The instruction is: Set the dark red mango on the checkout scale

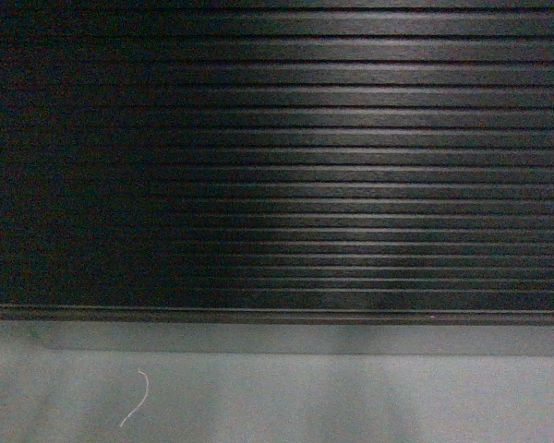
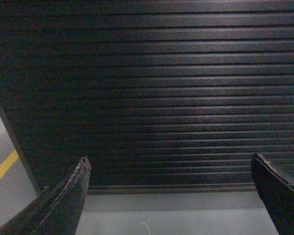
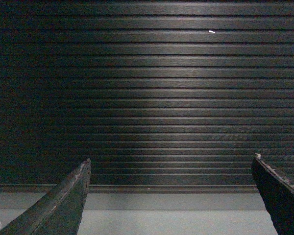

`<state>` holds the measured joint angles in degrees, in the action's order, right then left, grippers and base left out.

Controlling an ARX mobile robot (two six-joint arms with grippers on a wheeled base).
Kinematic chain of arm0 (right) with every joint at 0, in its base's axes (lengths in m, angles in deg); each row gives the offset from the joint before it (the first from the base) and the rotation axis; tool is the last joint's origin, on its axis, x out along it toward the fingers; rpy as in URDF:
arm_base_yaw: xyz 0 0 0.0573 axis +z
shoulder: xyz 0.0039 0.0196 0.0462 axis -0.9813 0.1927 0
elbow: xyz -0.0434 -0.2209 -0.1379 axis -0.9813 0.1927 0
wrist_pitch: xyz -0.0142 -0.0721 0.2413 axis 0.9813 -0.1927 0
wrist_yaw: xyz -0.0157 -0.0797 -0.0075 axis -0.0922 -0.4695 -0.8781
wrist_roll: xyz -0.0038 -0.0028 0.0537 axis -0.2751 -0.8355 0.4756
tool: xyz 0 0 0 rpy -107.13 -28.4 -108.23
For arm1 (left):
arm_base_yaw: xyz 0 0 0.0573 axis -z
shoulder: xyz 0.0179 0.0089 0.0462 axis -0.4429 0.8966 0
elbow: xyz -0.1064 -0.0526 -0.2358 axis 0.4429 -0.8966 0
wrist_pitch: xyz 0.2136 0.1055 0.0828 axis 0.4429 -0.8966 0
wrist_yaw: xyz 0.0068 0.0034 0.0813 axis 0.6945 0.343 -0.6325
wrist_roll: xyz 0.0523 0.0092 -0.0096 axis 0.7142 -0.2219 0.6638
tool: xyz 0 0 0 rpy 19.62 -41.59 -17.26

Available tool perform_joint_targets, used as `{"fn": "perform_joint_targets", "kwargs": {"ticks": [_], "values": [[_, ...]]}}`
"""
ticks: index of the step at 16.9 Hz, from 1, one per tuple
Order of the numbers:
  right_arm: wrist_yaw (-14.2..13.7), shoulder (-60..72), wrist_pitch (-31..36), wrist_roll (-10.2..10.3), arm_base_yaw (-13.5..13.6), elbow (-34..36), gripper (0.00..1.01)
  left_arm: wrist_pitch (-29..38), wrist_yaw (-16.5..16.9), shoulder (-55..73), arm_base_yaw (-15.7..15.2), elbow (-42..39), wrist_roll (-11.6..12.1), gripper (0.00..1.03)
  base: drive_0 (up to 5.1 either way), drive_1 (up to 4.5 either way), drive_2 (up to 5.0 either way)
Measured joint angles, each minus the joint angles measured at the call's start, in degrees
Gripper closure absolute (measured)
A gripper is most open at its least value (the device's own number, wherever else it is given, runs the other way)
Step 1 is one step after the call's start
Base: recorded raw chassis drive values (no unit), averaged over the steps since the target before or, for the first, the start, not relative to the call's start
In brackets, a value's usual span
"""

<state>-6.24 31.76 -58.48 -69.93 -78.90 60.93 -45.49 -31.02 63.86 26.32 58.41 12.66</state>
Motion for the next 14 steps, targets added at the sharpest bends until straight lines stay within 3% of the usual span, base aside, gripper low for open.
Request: {"fn": "perform_joint_targets", "kwargs": {"ticks": [14], "values": [[0.02, 0.0, 0.0, 0.0, 0.0, 0.0, 0.03, 0.0, 0.0, 0.0, 0.0, 0.0, 0.0, 0.05, 0.1, 1.76, -1.7]]}}
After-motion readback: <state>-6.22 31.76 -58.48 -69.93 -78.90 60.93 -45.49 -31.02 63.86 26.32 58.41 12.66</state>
